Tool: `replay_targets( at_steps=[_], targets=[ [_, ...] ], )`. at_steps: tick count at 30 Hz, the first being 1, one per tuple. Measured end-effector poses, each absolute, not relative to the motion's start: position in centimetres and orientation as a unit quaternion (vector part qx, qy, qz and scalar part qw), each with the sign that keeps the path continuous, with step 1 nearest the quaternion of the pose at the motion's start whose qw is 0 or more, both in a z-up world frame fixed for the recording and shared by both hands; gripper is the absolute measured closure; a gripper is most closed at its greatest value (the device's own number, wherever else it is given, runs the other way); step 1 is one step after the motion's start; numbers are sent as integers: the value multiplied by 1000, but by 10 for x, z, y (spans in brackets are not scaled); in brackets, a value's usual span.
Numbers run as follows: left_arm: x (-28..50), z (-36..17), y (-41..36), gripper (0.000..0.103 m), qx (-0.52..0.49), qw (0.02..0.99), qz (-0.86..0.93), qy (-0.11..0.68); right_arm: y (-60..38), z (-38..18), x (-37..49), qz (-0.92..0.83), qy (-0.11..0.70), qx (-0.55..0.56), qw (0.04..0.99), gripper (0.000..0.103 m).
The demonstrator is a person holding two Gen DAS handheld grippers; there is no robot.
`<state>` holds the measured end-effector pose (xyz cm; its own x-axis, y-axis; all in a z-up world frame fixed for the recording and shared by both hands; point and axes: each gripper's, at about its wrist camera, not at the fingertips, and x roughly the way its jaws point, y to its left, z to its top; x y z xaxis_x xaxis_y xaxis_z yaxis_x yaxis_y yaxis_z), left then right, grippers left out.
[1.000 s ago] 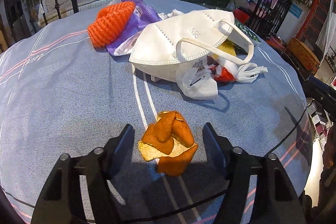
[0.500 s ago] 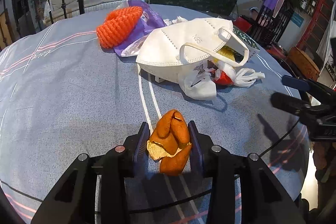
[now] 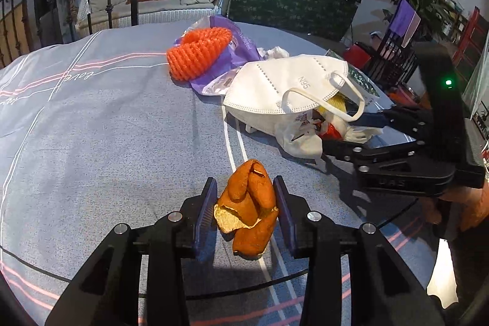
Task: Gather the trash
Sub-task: 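Grasp the white plastic bag with the right tool while the left tool holds the peel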
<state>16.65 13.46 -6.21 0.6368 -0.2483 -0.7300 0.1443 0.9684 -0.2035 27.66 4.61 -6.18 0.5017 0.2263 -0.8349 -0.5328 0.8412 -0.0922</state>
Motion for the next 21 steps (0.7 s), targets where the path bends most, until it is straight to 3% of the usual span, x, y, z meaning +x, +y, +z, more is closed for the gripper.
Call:
replay_targets(
  at_steps=[2,5,8,21],
  targets=[
    [167,-62,135,65,-68,902,-112,411,48,-65,278,226,449,-174,847,63],
    [168,-62,132,65,-66,902,-114,412,49,-68,276,223,450,-176,847,78],
    [167,-63,130,65,-66,902,-114,412,42,-63,269,230,452,-161,846,83],
    [159,-52,95,65,-60,903,-161,394,-35,-41,220,150,421,-105,888,83]
  ],
)
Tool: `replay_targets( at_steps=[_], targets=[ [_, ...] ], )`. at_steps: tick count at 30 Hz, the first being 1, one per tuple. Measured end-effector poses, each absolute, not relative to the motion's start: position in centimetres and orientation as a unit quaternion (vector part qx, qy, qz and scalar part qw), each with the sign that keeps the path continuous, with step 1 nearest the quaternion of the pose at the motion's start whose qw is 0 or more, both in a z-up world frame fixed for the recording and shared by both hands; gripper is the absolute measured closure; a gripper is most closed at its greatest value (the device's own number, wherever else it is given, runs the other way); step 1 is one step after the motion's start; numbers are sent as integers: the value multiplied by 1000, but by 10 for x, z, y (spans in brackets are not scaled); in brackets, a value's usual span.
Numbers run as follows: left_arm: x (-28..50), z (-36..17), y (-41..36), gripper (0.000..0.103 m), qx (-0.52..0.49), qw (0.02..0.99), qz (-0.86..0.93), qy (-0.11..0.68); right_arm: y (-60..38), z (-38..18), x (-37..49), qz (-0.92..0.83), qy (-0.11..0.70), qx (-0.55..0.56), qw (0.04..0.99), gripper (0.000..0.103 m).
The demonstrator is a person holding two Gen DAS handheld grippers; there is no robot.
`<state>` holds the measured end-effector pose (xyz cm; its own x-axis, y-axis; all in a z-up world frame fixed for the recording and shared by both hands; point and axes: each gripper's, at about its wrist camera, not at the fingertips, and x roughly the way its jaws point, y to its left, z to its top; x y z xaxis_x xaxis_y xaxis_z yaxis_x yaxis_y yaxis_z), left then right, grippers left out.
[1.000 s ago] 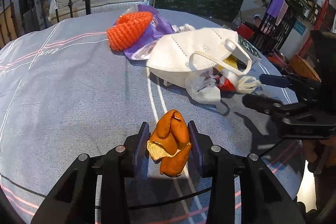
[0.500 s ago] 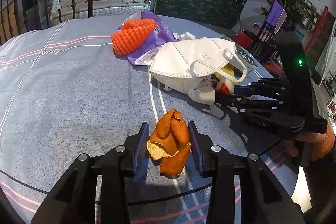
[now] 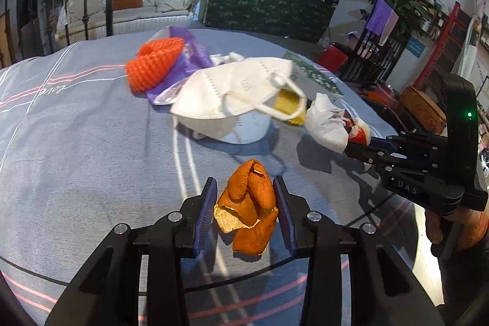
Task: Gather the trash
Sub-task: 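Grasp the white plastic bag with the right tool while the left tool holds the peel, then carry the peel and bag to the bin and open both tools over it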
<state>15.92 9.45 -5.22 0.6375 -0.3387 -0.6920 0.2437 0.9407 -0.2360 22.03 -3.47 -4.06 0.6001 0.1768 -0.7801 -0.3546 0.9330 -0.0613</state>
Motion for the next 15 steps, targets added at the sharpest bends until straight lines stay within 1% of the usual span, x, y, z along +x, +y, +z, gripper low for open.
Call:
replay_targets(
  at_steps=[5,11,15],
  targets=[
    [158,-46,68,65,-64,898,-199,387,-79,-34,203,91,395,-49,913,83],
    [159,-40,29,65,-47,893,-242,377,-128,-23,186,26,352,-15,936,83],
    [164,-38,-1,65,-38,882,-279,377,-170,-22,185,-26,343,2,939,83]
  ],
)
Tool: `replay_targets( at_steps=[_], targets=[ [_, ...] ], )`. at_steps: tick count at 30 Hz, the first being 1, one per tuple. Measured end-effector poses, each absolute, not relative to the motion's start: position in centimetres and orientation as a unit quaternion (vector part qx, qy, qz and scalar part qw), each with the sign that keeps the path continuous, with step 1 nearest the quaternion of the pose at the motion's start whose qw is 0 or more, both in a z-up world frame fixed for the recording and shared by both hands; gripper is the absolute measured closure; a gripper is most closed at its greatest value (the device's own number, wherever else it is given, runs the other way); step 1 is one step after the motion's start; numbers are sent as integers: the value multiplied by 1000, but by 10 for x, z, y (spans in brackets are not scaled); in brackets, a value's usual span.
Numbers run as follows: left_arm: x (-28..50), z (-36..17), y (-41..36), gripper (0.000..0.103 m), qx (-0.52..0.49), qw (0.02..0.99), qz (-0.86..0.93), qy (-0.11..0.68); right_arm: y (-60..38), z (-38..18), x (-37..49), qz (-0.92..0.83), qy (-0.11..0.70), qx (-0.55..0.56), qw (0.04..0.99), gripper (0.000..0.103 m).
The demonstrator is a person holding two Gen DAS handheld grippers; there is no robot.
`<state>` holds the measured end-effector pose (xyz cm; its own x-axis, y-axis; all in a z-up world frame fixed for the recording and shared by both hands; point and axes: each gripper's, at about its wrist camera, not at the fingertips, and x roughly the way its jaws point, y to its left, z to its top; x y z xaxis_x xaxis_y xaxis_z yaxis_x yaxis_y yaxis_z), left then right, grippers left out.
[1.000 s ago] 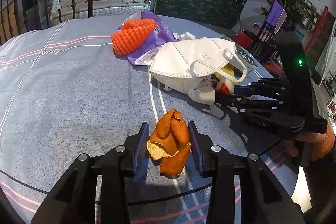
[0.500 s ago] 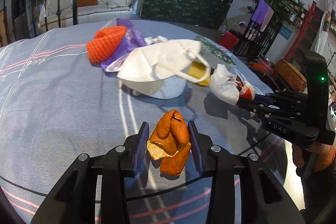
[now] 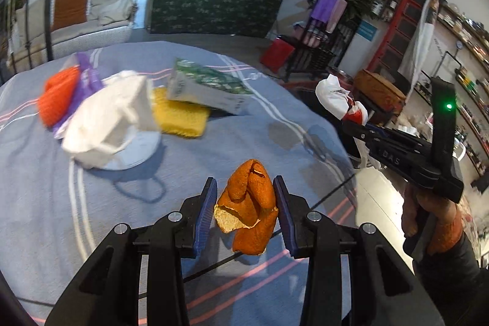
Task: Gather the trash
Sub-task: 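Carry the peel and bag to the bin and open both tools over it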
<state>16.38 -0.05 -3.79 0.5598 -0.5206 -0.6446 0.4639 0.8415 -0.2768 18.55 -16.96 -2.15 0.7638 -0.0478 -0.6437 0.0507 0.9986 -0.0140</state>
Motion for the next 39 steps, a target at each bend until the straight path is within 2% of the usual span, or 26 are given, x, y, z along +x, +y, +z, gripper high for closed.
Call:
replay_targets(
  at_steps=[8,17,18,19,21,22,23,39],
  targets=[
    [175,-27,-66,65,-16,864,-348,362,-253,-33,203,-107,339,64,932,83],
    [179,-24,-122,65,8,847,-394,356,-325,-74,246,-155,365,132,909,82],
    [179,-24,-125,65,9,846,-397,356,-328,-78,250,-161,369,132,906,79],
    [180,-24,-129,65,11,845,-400,356,-330,-81,253,-163,370,133,905,71],
    [180,-24,-132,65,14,843,-403,357,-334,-85,252,-166,367,139,905,50],
    [181,-25,-135,65,15,843,-403,356,-333,-85,250,-170,361,140,906,35],
    [182,-25,-138,65,17,842,-405,356,-332,-84,247,-173,353,138,909,32],
    [232,-30,-225,65,51,820,-437,366,-319,-66,167,-208,344,113,909,30]
  ],
)
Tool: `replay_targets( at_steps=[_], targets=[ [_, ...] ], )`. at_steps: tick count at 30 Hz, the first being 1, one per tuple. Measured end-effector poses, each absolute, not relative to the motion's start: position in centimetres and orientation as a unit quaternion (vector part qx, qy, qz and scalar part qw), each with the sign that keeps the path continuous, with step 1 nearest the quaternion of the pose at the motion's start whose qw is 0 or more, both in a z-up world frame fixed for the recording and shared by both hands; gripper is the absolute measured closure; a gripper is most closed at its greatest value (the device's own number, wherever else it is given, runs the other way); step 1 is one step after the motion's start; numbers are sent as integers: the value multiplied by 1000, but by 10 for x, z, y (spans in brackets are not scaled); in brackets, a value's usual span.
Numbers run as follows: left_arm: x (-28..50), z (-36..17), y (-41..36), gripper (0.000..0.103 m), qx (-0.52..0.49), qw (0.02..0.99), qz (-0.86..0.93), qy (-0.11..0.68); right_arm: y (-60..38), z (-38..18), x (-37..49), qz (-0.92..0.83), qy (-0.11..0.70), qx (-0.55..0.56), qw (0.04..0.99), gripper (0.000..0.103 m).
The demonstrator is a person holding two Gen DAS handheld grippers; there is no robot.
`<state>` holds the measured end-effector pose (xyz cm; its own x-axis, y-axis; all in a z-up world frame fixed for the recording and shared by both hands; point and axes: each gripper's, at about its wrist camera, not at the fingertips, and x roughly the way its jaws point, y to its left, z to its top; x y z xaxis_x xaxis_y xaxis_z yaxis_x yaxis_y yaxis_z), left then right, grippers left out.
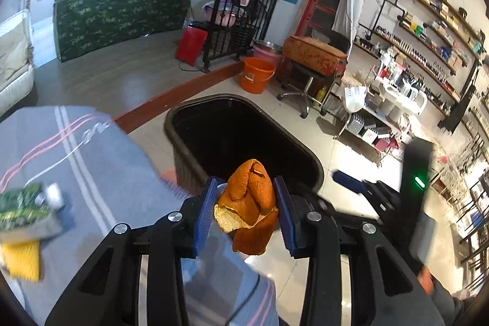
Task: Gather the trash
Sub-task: 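Carry the peel and bag to the bin and open both tools over it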
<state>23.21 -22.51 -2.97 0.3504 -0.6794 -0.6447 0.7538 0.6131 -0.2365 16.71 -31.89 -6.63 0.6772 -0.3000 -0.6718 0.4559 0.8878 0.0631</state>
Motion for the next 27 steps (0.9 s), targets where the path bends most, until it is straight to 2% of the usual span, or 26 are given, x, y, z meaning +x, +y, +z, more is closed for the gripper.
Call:
replay_targets(
  at_steps=[17,19,21,23,27],
  targets=[
    [266,-62,-306,62,99,796,-421,424,-329,-68,131,-203,357,121,904,30],
    [267,-62,-310,56,101,795,-418,427,-329,-68,129,-204,358,119,903,30],
    [267,-58,-308,33,100,798,-419,421,-330,-69,127,-205,359,122,902,30],
    [265,-53,-304,25,98,804,-421,407,-330,-69,126,-205,359,126,902,30],
    [261,-46,-285,18,89,815,-409,402,-328,-71,126,-205,360,125,902,29]
  ],
)
